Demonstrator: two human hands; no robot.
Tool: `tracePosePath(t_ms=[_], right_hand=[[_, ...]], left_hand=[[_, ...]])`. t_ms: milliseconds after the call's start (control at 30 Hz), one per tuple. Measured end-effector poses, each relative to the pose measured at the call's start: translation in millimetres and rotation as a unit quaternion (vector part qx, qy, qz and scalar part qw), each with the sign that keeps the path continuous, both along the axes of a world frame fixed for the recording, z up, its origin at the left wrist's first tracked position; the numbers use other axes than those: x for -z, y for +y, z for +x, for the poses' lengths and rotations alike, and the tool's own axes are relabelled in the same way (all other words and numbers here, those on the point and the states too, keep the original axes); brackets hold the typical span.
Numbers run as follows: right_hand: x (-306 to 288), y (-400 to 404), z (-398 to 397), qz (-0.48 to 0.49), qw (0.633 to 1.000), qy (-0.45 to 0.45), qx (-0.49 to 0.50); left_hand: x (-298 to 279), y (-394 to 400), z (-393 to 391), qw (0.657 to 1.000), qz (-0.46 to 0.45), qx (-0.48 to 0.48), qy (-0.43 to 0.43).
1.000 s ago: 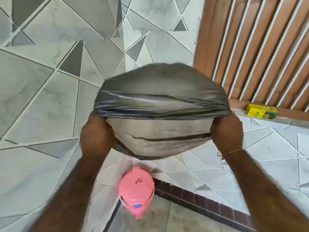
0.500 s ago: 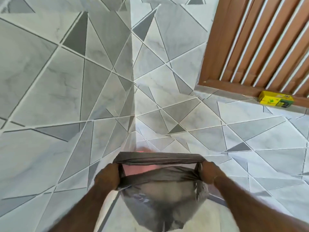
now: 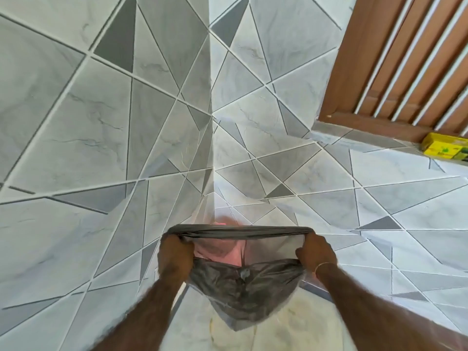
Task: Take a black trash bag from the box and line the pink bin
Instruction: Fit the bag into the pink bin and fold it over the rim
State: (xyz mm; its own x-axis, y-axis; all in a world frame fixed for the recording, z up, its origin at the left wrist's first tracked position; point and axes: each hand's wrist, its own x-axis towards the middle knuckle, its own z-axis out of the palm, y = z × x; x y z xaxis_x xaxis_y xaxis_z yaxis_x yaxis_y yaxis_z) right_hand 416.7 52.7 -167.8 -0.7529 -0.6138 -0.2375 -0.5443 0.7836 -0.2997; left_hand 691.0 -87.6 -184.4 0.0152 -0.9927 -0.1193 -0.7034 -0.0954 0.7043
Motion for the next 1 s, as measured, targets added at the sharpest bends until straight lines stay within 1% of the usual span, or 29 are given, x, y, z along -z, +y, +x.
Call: tracePosePath(t_ms=[67, 133, 233, 300, 367, 467, 533, 600, 667, 700, 767, 900, 1000], right_hand=[[11, -11, -13, 0.017, 1.000, -0.005, -0.019], [24, -22, -31, 0.025, 0.999, -0.017, -0.038], [45, -37, -64, 0.034, 0.997, -0.045, -0.053], [51, -43, -81, 0.043, 0.995, -0.065, -0.056], [49, -48, -94, 0.045, 0.994, -0.082, -0.059], [50, -60, -105, 0.051, 0.990, -0.097, -0.087], [49, -74, -112, 0.048, 0.989, -0.086, -0.110], [41, -90, -112, 0.030, 0.989, -0.060, -0.130], [32, -108, -109, 0.007, 0.990, -0.022, -0.142], [28, -117, -105, -0.008, 0.990, -0.008, -0.139], [25, -130, -100, -0.032, 0.991, 0.015, -0.132], [32, -136, -74, -0.020, 0.992, 0.029, -0.118], [38, -137, -56, -0.023, 0.994, 0.025, -0.106]], left_hand=[[7, -1, -7, 0.999, -0.011, -0.003, -0.043], [13, 1, -16, 0.998, 0.001, 0.011, -0.063], [27, -2, -27, 0.981, 0.016, 0.080, -0.174], [30, -3, -33, 0.969, 0.035, 0.082, -0.230], [28, -1, -42, 0.967, 0.060, 0.054, -0.242], [26, -1, -55, 0.954, 0.044, 0.057, -0.290], [25, -8, -61, 0.968, 0.060, 0.019, -0.242], [17, -20, -65, 0.985, 0.067, -0.027, -0.159], [7, -37, -66, 0.991, 0.064, -0.066, -0.093], [2, -47, -63, 0.993, 0.057, -0.076, -0.076], [-4, -62, -53, 0.994, 0.034, -0.074, -0.075], [-2, -74, -17, 0.990, 0.037, -0.003, -0.135], [0, -79, -1, 0.991, 0.015, 0.019, -0.128]])
